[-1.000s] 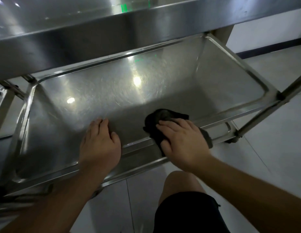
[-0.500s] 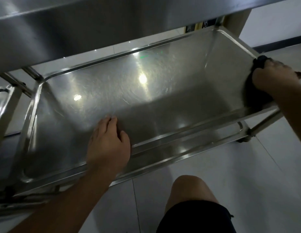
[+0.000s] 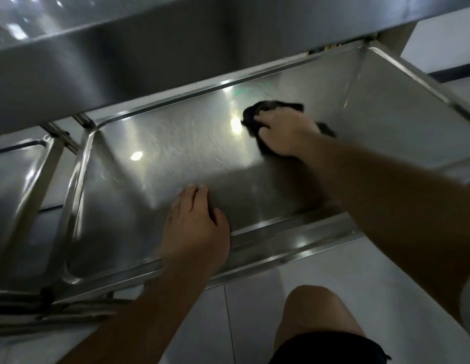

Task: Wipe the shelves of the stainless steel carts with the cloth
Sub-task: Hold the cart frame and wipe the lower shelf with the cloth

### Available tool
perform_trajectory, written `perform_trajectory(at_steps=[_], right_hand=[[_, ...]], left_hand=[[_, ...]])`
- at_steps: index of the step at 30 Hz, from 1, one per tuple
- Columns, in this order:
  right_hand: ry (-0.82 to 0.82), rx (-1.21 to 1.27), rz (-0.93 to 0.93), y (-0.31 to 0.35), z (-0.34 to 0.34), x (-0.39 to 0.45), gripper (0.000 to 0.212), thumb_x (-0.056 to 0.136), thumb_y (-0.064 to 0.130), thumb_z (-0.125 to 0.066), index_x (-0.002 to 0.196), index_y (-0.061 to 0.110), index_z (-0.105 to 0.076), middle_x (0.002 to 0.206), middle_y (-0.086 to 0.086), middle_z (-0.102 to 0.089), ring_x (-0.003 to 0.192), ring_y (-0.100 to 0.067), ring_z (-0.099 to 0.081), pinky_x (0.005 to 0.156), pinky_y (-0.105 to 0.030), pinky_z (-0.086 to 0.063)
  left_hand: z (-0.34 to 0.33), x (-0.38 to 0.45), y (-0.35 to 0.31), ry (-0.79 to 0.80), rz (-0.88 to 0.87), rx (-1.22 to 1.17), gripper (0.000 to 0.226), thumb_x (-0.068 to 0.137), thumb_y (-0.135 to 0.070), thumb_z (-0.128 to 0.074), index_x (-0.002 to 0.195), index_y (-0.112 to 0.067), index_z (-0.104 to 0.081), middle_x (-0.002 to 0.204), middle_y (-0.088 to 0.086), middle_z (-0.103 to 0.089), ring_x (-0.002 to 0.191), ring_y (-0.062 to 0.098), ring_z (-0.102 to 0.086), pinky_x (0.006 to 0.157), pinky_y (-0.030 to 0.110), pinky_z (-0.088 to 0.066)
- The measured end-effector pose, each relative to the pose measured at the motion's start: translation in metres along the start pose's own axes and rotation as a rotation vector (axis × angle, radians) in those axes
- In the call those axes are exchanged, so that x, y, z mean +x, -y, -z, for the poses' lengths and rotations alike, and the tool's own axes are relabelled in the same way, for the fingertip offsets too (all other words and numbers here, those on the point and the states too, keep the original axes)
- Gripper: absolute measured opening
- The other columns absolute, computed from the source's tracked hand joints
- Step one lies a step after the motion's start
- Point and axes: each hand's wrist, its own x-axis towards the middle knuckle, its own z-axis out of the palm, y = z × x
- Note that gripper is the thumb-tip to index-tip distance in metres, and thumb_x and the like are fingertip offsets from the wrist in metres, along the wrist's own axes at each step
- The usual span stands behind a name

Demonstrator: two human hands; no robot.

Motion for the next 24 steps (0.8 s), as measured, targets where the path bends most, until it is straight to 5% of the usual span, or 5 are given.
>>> perform_trajectory(at_steps=[5,9,16,24], right_hand=[[0.050,0.013,0.125,0.018,-0.023,-0.047,0.056,0.103,0.044,-0.042,0.159,0.038,-0.042,0.168,0.014,-0.034,0.156,-0.019,-0.029,0.128,-0.042,-0.021],[0.083,-0.008,0.071,0.015,-0.031,-0.102,0.067,0.096,0.055,-0.024,0.162,0.044,-0.032,0.169,0.022,-0.026,0.159,-0.011,-0.017,0.128,-0.036,-0.010],[-0.040,-0.060,-0.084,0.035,-0.041,-0.161,0.067,0.096,0.059,-0.023,0.160,0.044,-0.035,0.166,0.020,-0.034,0.156,-0.014,-0.028,0.127,-0.043,-0.024],[-0.277,-0.087,-0.232,0.078,-0.058,-0.180,0.060,0.096,0.053,-0.030,0.141,0.034,-0.064,0.144,0.009,-0.065,0.136,-0.021,-0.055,0.110,-0.042,-0.042]], left_hand=[[0.002,0.000,0.001,0.003,-0.036,0.010,0.061,0.107,-0.038,-0.039,0.164,-0.018,-0.034,0.172,0.004,-0.030,0.161,0.024,-0.020,0.130,0.042,-0.020],[0.004,-0.003,0.000,0.009,-0.052,-0.001,0.063,0.107,-0.037,-0.039,0.165,-0.015,-0.032,0.174,0.008,-0.026,0.162,0.026,-0.017,0.131,0.043,-0.017],[0.010,-0.004,0.005,0.035,-0.079,-0.069,0.063,0.109,-0.035,-0.034,0.168,-0.014,-0.024,0.177,0.008,-0.015,0.164,0.025,-0.006,0.133,0.042,-0.006],[0.008,-0.003,0.012,0.044,-0.100,-0.069,0.069,0.105,-0.035,-0.035,0.167,-0.008,-0.021,0.176,0.015,-0.015,0.163,0.031,-0.006,0.132,0.044,-0.003]])
